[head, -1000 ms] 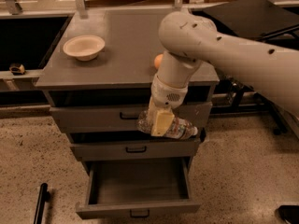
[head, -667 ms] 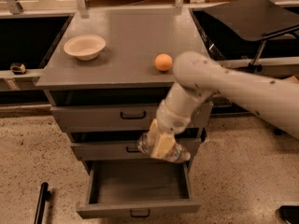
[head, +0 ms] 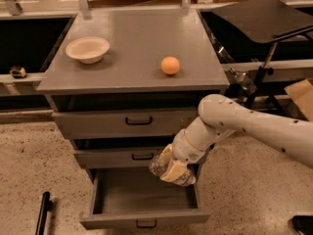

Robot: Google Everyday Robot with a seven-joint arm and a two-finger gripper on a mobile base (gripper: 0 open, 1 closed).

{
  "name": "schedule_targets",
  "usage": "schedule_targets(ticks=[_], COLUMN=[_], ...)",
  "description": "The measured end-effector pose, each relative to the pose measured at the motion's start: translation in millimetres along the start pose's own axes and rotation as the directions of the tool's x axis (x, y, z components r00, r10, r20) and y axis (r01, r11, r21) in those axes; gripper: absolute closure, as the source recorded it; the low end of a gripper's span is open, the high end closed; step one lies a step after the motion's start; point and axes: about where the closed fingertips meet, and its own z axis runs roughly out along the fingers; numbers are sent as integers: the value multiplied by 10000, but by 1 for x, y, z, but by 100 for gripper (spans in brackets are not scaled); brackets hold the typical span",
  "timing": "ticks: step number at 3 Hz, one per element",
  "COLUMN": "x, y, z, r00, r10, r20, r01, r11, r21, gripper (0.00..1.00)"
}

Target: Place water bottle into bottom drawer

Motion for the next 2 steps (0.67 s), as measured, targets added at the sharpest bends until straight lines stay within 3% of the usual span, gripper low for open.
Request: schedule_targets(ticks=[1,2], x=[7,25], y=[-1,-14], z=[3,36], r00=[9998,9963], r10=[219,170], r20=[-23,845], r01=[-218,-208], r11=[9998,9988], r21=[47,451], gripper=[100,100])
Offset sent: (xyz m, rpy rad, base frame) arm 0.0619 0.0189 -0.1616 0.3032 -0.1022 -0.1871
